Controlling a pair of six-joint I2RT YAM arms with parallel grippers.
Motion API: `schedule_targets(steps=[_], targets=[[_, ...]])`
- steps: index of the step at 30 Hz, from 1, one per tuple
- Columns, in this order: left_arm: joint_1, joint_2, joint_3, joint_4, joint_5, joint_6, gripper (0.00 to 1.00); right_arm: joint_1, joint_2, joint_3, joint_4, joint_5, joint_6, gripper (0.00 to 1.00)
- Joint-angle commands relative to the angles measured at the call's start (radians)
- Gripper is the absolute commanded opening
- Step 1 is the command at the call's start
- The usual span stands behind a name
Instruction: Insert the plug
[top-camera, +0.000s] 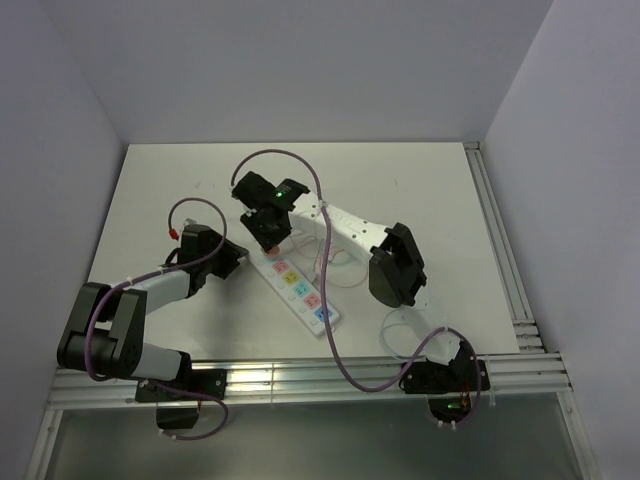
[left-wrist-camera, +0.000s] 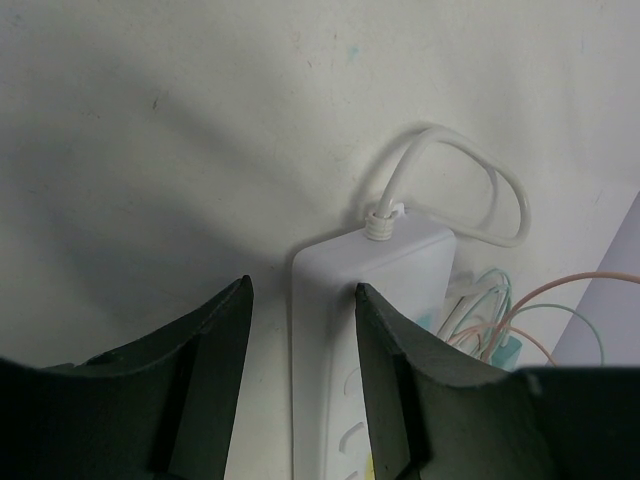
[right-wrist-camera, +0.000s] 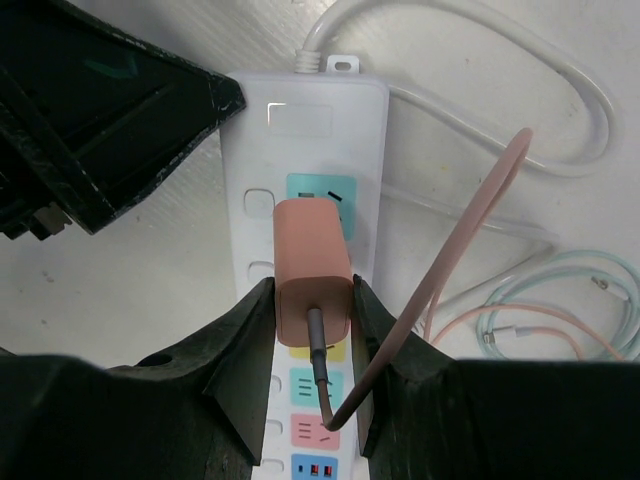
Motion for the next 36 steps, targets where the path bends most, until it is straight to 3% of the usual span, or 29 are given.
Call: schedule_targets(steps=[1, 13, 24, 36], targets=[[-0.002, 0.002, 0.005, 0.033, 0.012, 0.002, 0.51, 0.007, 0.022, 0.042, -0.015, 0.004, 0.010, 0.00], [-0.002, 0.002, 0.005, 0.033, 0.012, 0.003, 0.51, 0.007, -0.001, -0.026, 0.004, 0.004, 0.011, 0.00], [-0.004, 0.015, -0.017, 0.063, 0.020, -0.014, 0.50, 0.016, 0.087, 0.057, -0.002, 0.024, 0.039, 0.00], [-0.012, 0.042, -0.023, 0.094, 0.037, -0.021, 0.48, 0.045, 0.148, 0.040, 0.045, 0.139, 0.074, 0.00]])
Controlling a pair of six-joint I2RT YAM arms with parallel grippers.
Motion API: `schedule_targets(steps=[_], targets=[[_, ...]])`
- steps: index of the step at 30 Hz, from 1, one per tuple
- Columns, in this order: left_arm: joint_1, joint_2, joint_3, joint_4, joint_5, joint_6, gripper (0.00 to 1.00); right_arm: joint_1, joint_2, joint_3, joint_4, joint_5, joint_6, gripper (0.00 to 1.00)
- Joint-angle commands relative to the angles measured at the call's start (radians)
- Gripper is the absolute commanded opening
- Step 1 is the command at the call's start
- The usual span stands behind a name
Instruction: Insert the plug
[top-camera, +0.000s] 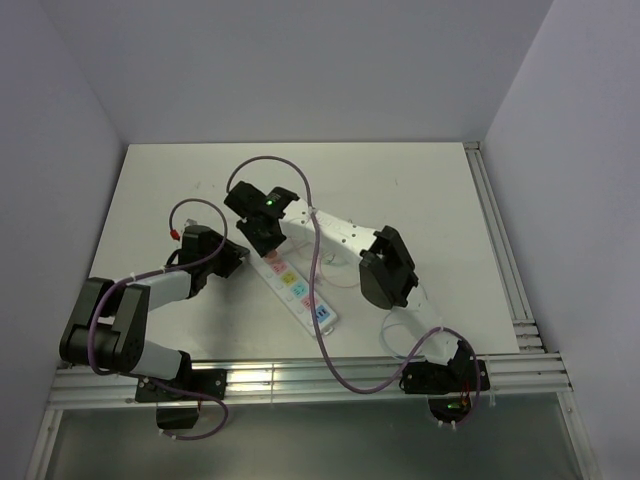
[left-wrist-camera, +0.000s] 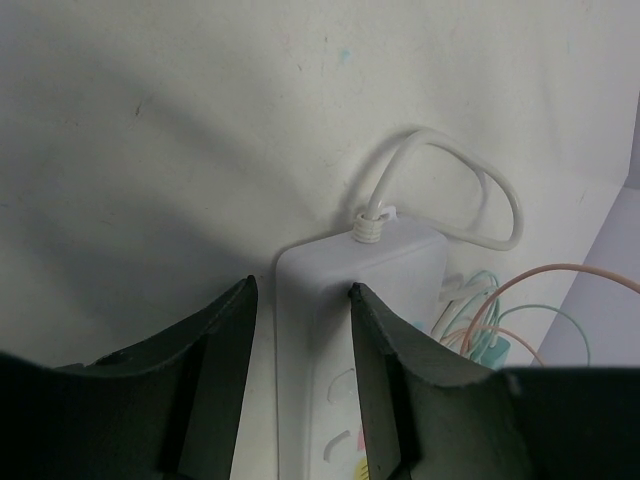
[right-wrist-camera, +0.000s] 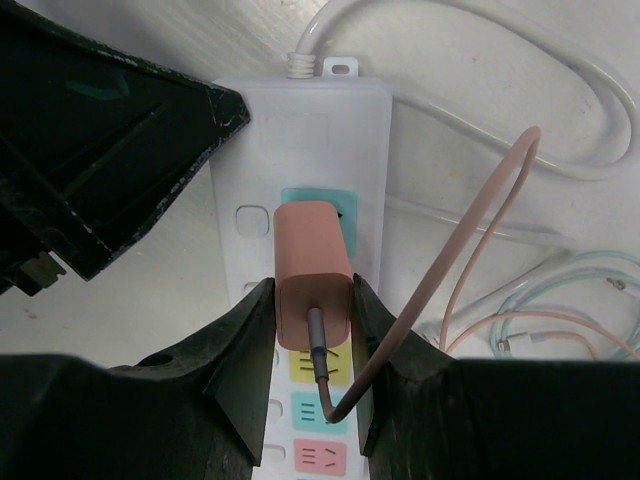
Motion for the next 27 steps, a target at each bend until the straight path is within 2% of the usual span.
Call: schedule_targets(steps=[1, 5, 11, 17, 27], targets=[[-0.012, 0.014, -0.010, 0.025, 0.019, -0.002, 0.48, 0.025, 0.085, 0.006, 0.042, 0.090, 0.030, 0.00], [-0.013, 0.012, -0.013, 0.028, 0.018, 0.000, 0.48, 0.036, 0.107, -0.034, 0.054, 0.142, 0.059, 0.00], [-0.013, 0.020, -0.021, 0.040, 0.021, -0.005, 0.47, 0.052, 0.163, 0.026, 0.010, 0.231, 0.066, 0.00], [-0.013, 0.025, -0.027, 0.040, 0.013, -0.010, 0.47, 0.054, 0.176, -0.046, 0.074, 0.239, 0.069, 0.00], [-0.013, 0.023, -0.019, 0.021, -0.009, -0.011, 0.47, 0.046, 0.297, 0.058, 0.068, 0.183, 0.046, 0.00]])
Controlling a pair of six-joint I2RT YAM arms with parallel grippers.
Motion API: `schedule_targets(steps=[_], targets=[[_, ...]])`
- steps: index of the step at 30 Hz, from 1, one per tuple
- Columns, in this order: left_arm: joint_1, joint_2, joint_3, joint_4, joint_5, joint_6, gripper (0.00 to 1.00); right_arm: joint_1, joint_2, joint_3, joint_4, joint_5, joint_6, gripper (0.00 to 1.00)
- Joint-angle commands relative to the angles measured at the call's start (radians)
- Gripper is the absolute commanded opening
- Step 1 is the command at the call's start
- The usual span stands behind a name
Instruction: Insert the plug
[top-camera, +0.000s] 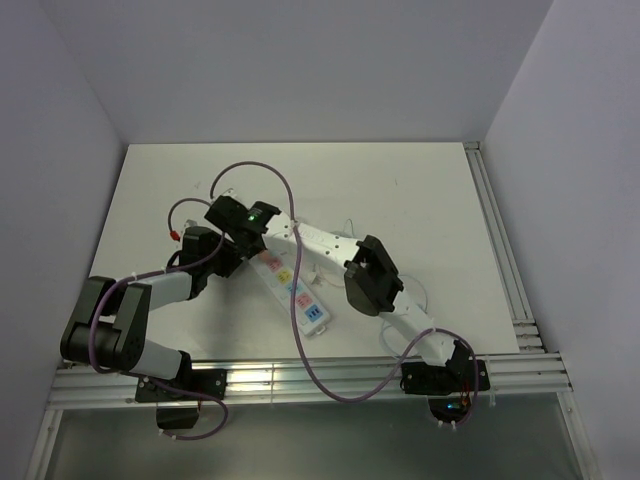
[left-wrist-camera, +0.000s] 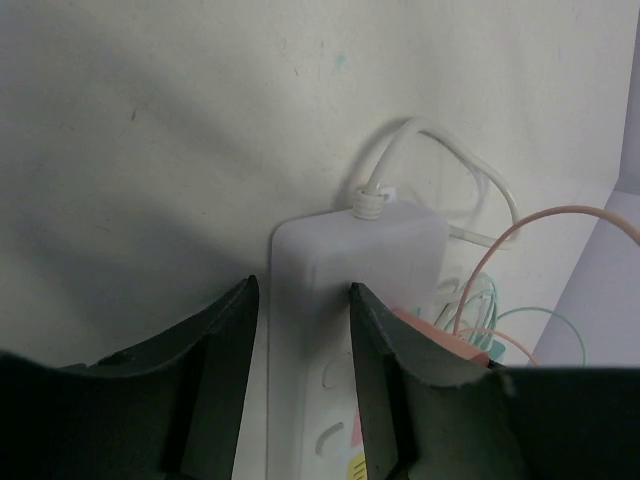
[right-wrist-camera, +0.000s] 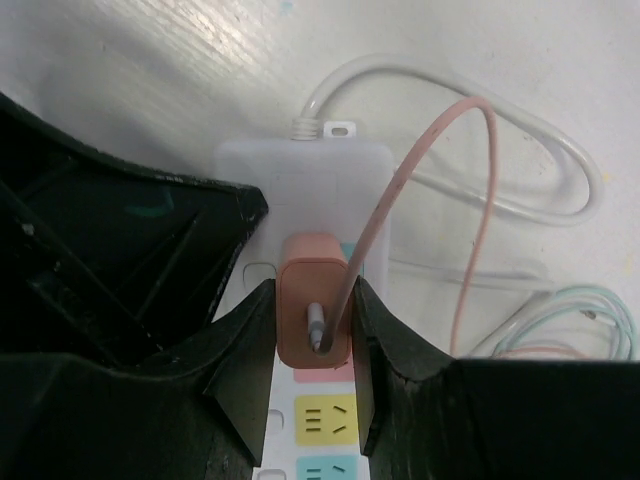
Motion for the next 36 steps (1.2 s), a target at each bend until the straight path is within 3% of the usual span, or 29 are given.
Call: schedule_targets(steps=[1, 3, 10, 13, 18, 25, 28, 29, 36], targets=[[-0.008, 0.013, -0.002, -0.027, -0.007, 0.000, 0.47, -0.032, 0.188, -0.055, 0.033, -0.068, 0.015, 0.00], [-0.008, 0.004, -0.004, -0.030, -0.012, 0.003, 0.47, -0.039, 0.168, -0.141, 0.089, -0.093, 0.025, 0.00], [-0.008, -0.003, 0.005, -0.042, -0.015, 0.017, 0.47, -0.039, -0.087, -0.686, 0.353, -0.082, 0.139, 0.00], [-0.008, 0.014, 0.004, -0.028, -0.012, 0.011, 0.47, -0.021, -0.100, -0.779, 0.424, -0.071, 0.171, 0.00], [-0.006, 0.025, 0.008, -0.037, -0.005, 0.014, 0.47, -0.001, -0.034, -0.739, 0.412, -0.051, 0.173, 0.00], [-0.006, -0.056, 0.025, -0.123, -0.074, 0.025, 0.54, -0.015, -0.167, -0.739, 0.450, -0.068, 0.147, 0.00], [-0.005, -0.101, 0.028, -0.155, -0.081, 0.019, 0.65, -0.033, -0.236, -0.744, 0.474, -0.093, 0.135, 0.21], [-0.005, -0.113, 0.028, -0.180, -0.117, 0.014, 0.70, -0.042, -0.250, -0.742, 0.481, -0.099, 0.133, 0.24], [0.011, -0.232, 0.013, -0.234, -0.144, 0.019, 0.71, -0.070, -0.329, -0.675, 0.481, -0.130, 0.088, 0.51]])
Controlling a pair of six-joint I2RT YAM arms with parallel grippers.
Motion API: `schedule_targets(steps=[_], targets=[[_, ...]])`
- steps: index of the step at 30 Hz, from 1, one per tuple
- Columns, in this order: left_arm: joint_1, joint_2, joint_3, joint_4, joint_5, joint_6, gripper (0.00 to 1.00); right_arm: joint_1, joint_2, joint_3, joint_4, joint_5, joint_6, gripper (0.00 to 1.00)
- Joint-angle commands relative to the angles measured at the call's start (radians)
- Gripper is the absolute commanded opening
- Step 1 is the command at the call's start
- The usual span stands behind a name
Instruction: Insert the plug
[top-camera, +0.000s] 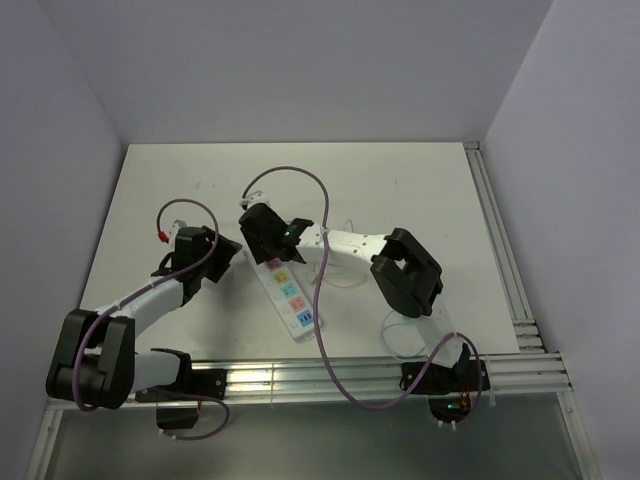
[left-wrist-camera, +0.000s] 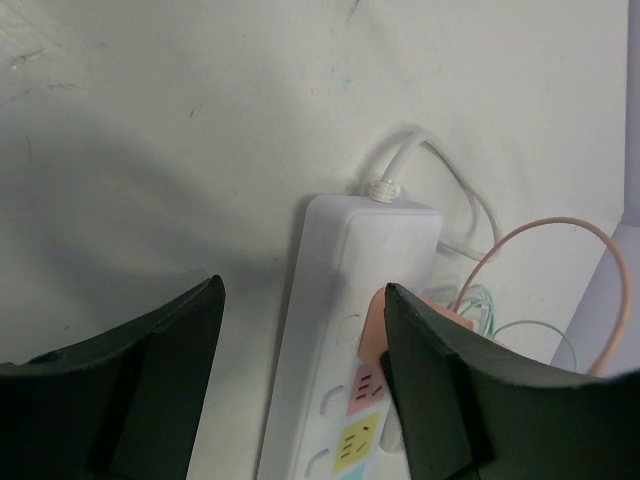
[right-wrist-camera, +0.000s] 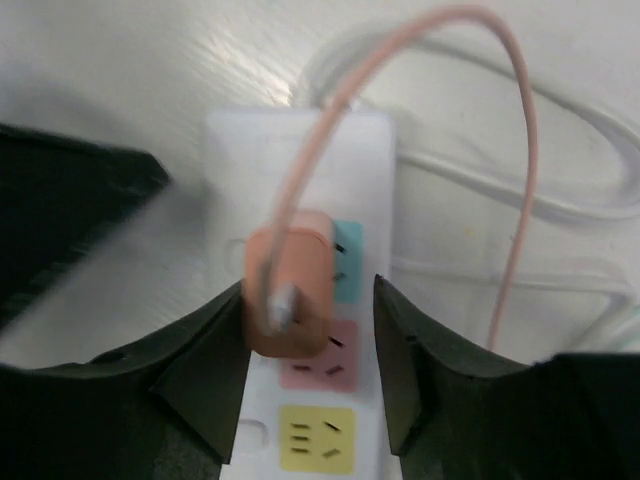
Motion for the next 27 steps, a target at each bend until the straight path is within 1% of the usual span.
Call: schedule_targets(steps=[1, 4, 7, 11, 12, 16, 19, 20, 21, 23, 24, 27], targets=[[0.007, -0.062, 0.008, -0.051, -0.039, 0.014, 0.71, -0.023, -0.023, -0.006, -0.132, -0.041, -0.013, 0.59], [0.009, -0.107, 0.006, -0.075, -0.047, 0.019, 0.71, -0.026, -0.091, -0.003, -0.132, -0.064, -0.010, 0.69], [0.009, -0.147, 0.012, -0.094, -0.049, 0.024, 0.71, -0.024, -0.175, -0.033, -0.152, -0.067, 0.008, 0.73], [0.007, -0.200, 0.014, -0.127, -0.039, 0.033, 0.71, -0.026, -0.336, -0.144, -0.145, -0.050, 0.042, 0.75], [0.009, -0.210, 0.014, -0.126, -0.029, 0.036, 0.71, -0.026, -0.404, -0.199, -0.145, -0.039, 0.058, 0.75], [0.007, -0.253, 0.009, -0.106, 0.013, 0.068, 0.70, -0.059, -0.560, -0.336, -0.188, 0.059, 0.143, 0.74], [-0.007, -0.283, 0.015, -0.106, 0.037, 0.079, 0.70, -0.145, -0.681, -0.471, -0.196, 0.058, 0.204, 0.73], [-0.011, -0.296, 0.018, -0.106, 0.039, 0.080, 0.70, -0.217, -0.710, -0.507, -0.188, 0.039, 0.217, 0.72], [-0.017, -0.300, 0.023, -0.106, 0.039, 0.082, 0.70, -0.260, -0.759, -0.578, -0.178, 0.018, 0.227, 0.72], [-0.036, -0.309, 0.038, -0.106, 0.039, 0.083, 0.70, -0.357, -0.792, -0.636, -0.153, -0.057, 0.230, 0.70], [-0.043, -0.314, 0.044, -0.109, 0.037, 0.082, 0.69, -0.445, -0.813, -0.679, -0.145, -0.071, 0.227, 0.69], [-0.076, -0.336, 0.064, -0.121, 0.030, 0.082, 0.68, -0.551, -0.827, -0.725, -0.126, -0.116, 0.237, 0.68]])
